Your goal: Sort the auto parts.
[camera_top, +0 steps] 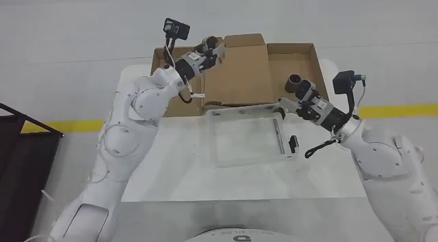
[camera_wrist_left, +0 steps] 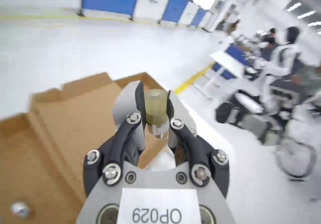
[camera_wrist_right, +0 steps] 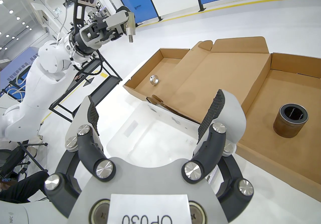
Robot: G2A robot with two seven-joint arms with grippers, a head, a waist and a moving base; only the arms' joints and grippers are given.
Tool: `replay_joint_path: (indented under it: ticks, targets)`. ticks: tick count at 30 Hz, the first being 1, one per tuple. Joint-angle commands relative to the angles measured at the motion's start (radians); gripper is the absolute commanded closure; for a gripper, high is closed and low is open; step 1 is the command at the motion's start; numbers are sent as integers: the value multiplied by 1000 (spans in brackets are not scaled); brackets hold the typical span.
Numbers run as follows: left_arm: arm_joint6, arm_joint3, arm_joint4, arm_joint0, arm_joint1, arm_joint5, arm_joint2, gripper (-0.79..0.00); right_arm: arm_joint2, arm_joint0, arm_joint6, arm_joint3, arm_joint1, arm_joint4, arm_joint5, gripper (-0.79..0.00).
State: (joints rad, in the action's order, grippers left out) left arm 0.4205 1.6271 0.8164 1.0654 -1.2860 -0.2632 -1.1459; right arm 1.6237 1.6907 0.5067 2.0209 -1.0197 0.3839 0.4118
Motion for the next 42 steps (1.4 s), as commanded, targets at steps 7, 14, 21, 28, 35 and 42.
replay_joint_path:
  ticks: [7,14,21,28,35,42]
  targets:
    - [-42,43,206,65,9,-49,12,0,0,0,0,0,0,0,0,-785]
    - [-37,43,239,52,7,-74,47,0,0,0,0,0,0,0,0,-785]
    - [-14,11,272,36,11,-11,5,0,0,0,0,0,0,0,0,-785]
    - [137,-191,213,-60,9,139,-63,0,0,0,0,0,0,0,0,-785]
    - [248,-452,243,-190,-9,173,4,0,0,0,0,0,0,0,0,-785]
    - [301,-713,184,-321,-58,165,116,-83,0,0,0,0,0,0,0,-785]
